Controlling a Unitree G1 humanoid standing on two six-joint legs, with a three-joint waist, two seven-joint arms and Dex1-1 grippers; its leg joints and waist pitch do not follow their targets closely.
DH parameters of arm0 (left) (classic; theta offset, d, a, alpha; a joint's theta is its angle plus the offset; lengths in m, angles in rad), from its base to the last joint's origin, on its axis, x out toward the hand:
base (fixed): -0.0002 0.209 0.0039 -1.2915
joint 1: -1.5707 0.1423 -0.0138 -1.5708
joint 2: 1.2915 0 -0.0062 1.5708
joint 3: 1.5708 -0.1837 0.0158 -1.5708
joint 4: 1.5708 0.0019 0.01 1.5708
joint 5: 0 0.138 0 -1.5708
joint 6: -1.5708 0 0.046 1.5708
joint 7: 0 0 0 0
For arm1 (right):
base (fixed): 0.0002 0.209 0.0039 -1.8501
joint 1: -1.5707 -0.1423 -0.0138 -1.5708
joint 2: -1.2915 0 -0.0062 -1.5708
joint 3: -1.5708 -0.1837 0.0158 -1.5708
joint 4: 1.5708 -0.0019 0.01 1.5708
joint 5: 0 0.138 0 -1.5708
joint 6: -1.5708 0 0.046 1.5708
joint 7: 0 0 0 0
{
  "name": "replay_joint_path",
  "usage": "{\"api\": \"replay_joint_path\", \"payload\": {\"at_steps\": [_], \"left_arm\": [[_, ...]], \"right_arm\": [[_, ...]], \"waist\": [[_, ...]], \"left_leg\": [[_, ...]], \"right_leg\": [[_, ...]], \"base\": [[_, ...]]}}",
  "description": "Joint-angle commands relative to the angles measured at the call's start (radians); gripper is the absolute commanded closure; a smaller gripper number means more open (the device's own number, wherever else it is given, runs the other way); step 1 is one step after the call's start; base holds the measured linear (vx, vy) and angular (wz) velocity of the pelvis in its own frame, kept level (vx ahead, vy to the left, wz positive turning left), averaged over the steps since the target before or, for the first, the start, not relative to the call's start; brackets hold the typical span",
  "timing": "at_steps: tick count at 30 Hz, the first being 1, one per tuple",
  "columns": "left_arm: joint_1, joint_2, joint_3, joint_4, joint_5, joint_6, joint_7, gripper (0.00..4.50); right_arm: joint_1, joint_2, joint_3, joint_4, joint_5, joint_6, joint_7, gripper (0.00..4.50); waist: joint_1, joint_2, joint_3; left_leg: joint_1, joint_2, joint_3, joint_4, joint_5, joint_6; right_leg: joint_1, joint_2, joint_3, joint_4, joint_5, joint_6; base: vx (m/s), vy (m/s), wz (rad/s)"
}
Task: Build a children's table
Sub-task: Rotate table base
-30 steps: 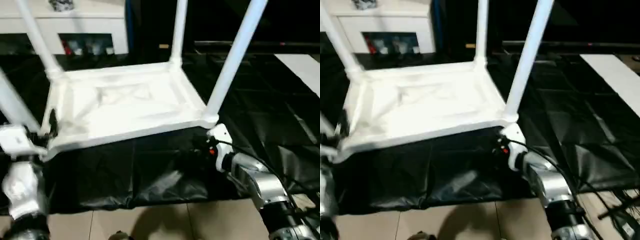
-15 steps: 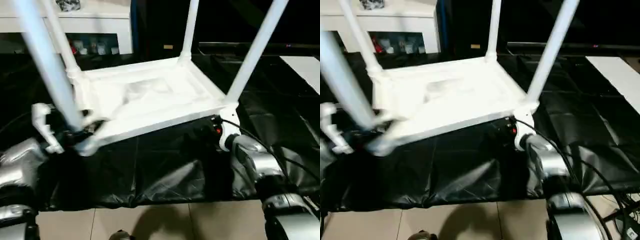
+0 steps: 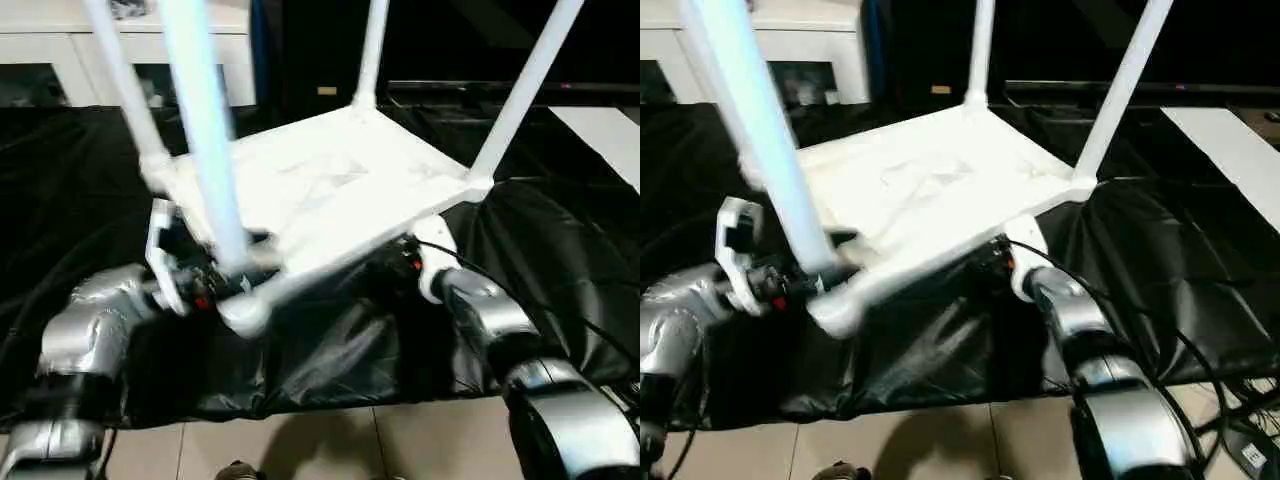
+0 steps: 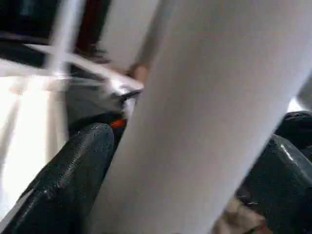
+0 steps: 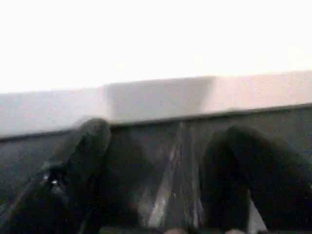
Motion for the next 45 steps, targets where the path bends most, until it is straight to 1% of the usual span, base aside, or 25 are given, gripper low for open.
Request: {"api": "replay_joint_path", "payload": {"at_steps": [1,2,4,5,6,9,10,12,13,14,15,18,21,22,23,27,31,33,37,38,40,41,43,44,45], "left_arm": [[0.004,-0.002,-0.038,-0.058,-0.030,0.035,-0.032,0.00],[0.015,-0.001,-0.051,-0.088,-0.045,0.058,-0.034,0.00],[0.032,-0.002,-0.071,-0.132,-0.064,0.087,-0.033,0.00],[0.041,-0.004,-0.080,-0.157,-0.072,0.103,-0.025,0.00],[0.048,-0.007,-0.087,-0.176,-0.076,0.112,-0.018,0.00],[0.058,-0.021,-0.100,-0.212,-0.090,0.137,-0.002,0.00],[0.063,-0.024,-0.104,-0.229,-0.095,0.152,0.006,0.00],[0.066,-0.029,-0.108,-0.244,-0.100,0.167,0.016,0.00],[0.065,-0.032,-0.109,-0.245,-0.103,0.168,0.016,0.00],[0.062,-0.037,-0.111,-0.245,-0.105,0.169,0.018,0.00],[0.059,-0.039,-0.119,-0.246,-0.104,0.171,0.016,0.00],[0.055,-0.044,-0.123,-0.244,-0.102,0.169,0.021,0.00],[0.047,-0.053,-0.126,-0.242,-0.097,0.171,0.025,0.00],[0.047,-0.053,-0.126,-0.242,-0.097,0.171,0.025,0.00],[0.041,-0.061,-0.132,-0.235,-0.091,0.165,0.030,0.00],[0.028,-0.074,-0.137,-0.212,-0.078,0.143,0.034,0.00],[0.015,-0.082,-0.138,-0.191,-0.066,0.125,0.035,0.00],[-0.001,-0.087,-0.133,-0.169,-0.060,0.116,0.036,0.00],[-0.026,-0.086,-0.117,-0.126,-0.051,0.096,0.040,0.00],[-0.052,-0.080,-0.109,-0.079,-0.032,0.070,0.033,0.00],[-0.064,-0.077,-0.112,-0.059,-0.021,0.058,0.026,0.00],[-0.085,-0.082,-0.122,-0.029,-0.004,0.038,0.021,0.00],[-0.108,-0.090,-0.132,-0.004,0.008,0.027,0.019,0.00],[-0.108,-0.090,-0.132,-0.004,0.008,0.027,0.019,0.00],[-0.126,-0.104,-0.142,0.018,0.024,0.008,0.021,0.00]], "right_arm": [[-0.017,0.004,-0.008,0.008,-0.003,-0.022,-0.005,0.07],[-0.020,0.009,-0.009,0.011,-0.003,-0.024,0.000,0.07],[-0.022,0.019,-0.007,0.013,-0.002,-0.035,0.017,0.07],[-0.024,0.027,-0.003,0.018,-0.002,-0.044,0.033,0.07],[-0.024,0.033,0.001,0.022,-0.005,-0.052,0.043,0.07],[-0.021,0.053,0.015,0.023,-0.006,-0.076,0.091,0.07],[-0.022,0.062,0.020,0.028,-0.007,-0.096,0.119,0.07],[-0.021,0.075,0.024,0.031,-0.005,-0.111,0.155,0.07],[-0.019,0.082,0.026,0.028,-0.003,-0.114,0.169,0.07],[-0.015,0.092,0.031,0.020,0.001,-0.119,0.200,0.07],[-0.010,0.108,0.039,0.013,0.003,-0.126,0.239,0.07],[-0.005,0.117,0.046,0.010,0.003,-0.130,0.272,0.07],[-0.004,0.131,0.049,0.013,0.003,-0.146,0.311,0.07],[-0.004,0.131,0.049,0.013,0.003,-0.146,0.311,0.07],[-0.005,0.138,0.041,0.018,0.007,-0.157,0.335,0.07],[-0.002,0.142,0.040,0.013,0.011,-0.172,0.358,0.07],[0.002,0.145,0.021,0.006,0.038,-0.159,0.406,0.07],[0.011,0.141,0.024,-0.002,0.033,-0.177,0.421,0.07],[0.013,0.124,0.016,0.010,0.017,-0.196,0.368,0.07],[0.009,0.104,-0.008,0.017,0.023,-0.203,0.333,0.07],[0.008,0.096,-0.018,0.016,0.030,-0.200,0.333,0.07],[0.012,0.083,-0.016,0.009,0.029,-0.203,0.348,0.07],[0.015,0.076,-0.011,0.003,0.023,-0.212,0.349,0.07],[0.015,0.076,-0.011,0.003,0.023,-0.212,0.349,0.07],[0.017,0.070,-0.012,-0.002,0.019,-0.220,0.340,0.07]], "waist": [[-0.002,0.004,-0.069],[-0.006,0.000,-0.070],[-0.009,0.000,-0.070],[-0.013,-0.006,-0.070],[-0.014,-0.003,-0.071],[-0.020,-0.004,-0.069],[-0.022,-0.003,-0.068],[-0.028,-0.006,-0.068],[-0.030,-0.007,-0.068],[-0.031,-0.004,-0.067],[-0.032,-0.006,-0.067],[-0.034,-0.005,-0.064],[-0.034,0.000,-0.063],[-0.034,-0.001,-0.063],[-0.034,0.001,-0.064],[-0.033,0.001,-0.065],[-0.032,0.002,-0.066],[-0.032,0.005,-0.067],[-0.032,0.005,-0.065],[-0.032,0.006,-0.066],[-0.032,0.000,-0.066],[-0.030,0.001,-0.065],[-0.026,-0.003,-0.065],[-0.024,-0.001,-0.066],[-0.024,-0.008,-0.066]], "left_leg": [[0.015,0.018,-0.001,-0.065,-0.260,-0.020],[0.013,0.017,-0.002,-0.063,-0.257,-0.022],[0.013,0.016,-0.002,-0.062,-0.249,-0.018],[0.011,0.016,-0.001,-0.062,-0.247,-0.016],[0.013,0.017,-0.001,-0.061,-0.243,-0.014],[0.014,0.016,0.001,-0.060,-0.245,-0.006],[0.012,0.017,0.000,-0.060,-0.250,-0.006],[0.009,0.016,-0.001,-0.059,-0.249,-0.004],[0.008,0.015,-0.001,-0.060,-0.247,-0.003],[0.008,0.015,-0.001,-0.059,-0.256,-0.002],[0.008,0.014,0.000,-0.057,-0.260,-0.001],[0.011,0.016,-0.002,-0.059,-0.287,-0.004],[0.015,0.018,-0.003,-0.060,-0.305,-0.010],[0.015,0.017,-0.002,-0.060,-0.306,-0.010],[0.016,0.018,-0.003,-0.060,-0.309,-0.011],[0.015,0.017,-0.003,-0.059,-0.301,-0.008],[0.015,0.017,-0.003,-0.059,-0.301,-0.003],[0.016,0.017,-0.002,-0.059,-0.296,-0.001],[0.017,0.016,-0.002,-0.059,-0.306,-0.007],[0.019,0.016,-0.002,-0.058,-0.310,-0.009],[0.020,0.014,-0.002,-0.058,-0.313,-0.008],[0.021,0.015,-0.002,-0.058,-0.316,-0.007],[0.019,0.016,-0.003,-0.059,-0.310,-0.007],[0.019,0.016,-0.003,-0.058,-0.306,-0.009],[0.017,0.017,-0.002,-0.058,-0.304,-0.006]], "right_leg": [[0.042,-0.035,0.031,-0.051,-0.230,-0.222],[0.046,-0.034,0.031,-0.048,-0.227,-0.215],[0.044,-0.033,0.033,-0.049,-0.221,-0.211],[0.046,-0.032,0.033,-0.049,-0.223,-0.211],[0.045,-0.032,0.034,-0.048,-0.218,-0.212],[0.042,-0.029,0.035,-0.049,-0.207,-0.224],[0.043,-0.029,0.035,-0.048,-0.211,-0.225],[0.046,-0.029,0.036,-0.047,-0.214,-0.224],[0.046,-0.028,0.036,-0.048,-0.218,-0.222],[0.044,-0.028,0.037,-0.050,-0.229,-0.221],[0.043,-0.028,0.038,-0.050,-0.240,-0.220],[0.040,-0.028,0.039,-0.054,-0.286,-0.215],[0.036,-0.028,0.040,-0.056,-0.298,-0.218],[0.036,-0.027,0.040,-0.056,-0.298,-0.218],[0.035,-0.027,0.040,-0.055,-0.295,-0.221],[0.037,-0.026,0.040,-0.053,-0.269,-0.229],[0.039,-0.026,0.040,-0.052,-0.253,-0.235],[0.038,-0.025,0.040,-0.052,-0.239,-0.239],[0.038,-0.026,0.039,-0.054,-0.254,-0.243],[0.036,-0.026,0.040,-0.055,-0.263,-0.240],[0.037,-0.025,0.040,-0.058,-0.282,-0.229],[0.035,-0.026,0.040,-0.059,-0.294,-0.224],[0.036,-0.027,0.040,-0.058,-0.295,-0.223],[0.036,-0.029,0.040,-0.057,-0.293,-0.224],[0.036,-0.029,0.040,-0.057,-0.290,-0.226]], "base": [[0.000,0.000,0.00],[0.000,0.000,0.00],[0.000,0.000,0.00],[0.000,0.000,0.00],[0.000,0.000,0.00],[0.000,0.000,0.00],[0.000,0.000,0.00],[0.000,0.000,0.00],[0.000,0.000,0.00],[0.000,0.000,0.00],[0.000,0.000,0.00],[0.000,0.000,0.00],[0.000,0.000,0.00],[0.000,0.000,0.00],[0.000,0.000,0.00],[0.000,0.000,0.00],[0.000,0.000,0.00],[0.000,0.000,0.00],[0.000,0.000,0.00],[0.000,0.000,0.00],[0.000,0.000,0.00],[0.000,0.000,0.00],[0.000,0.000,0.00],[0.000,0.000,0.00],[0.000,0.000,0.00]]}}
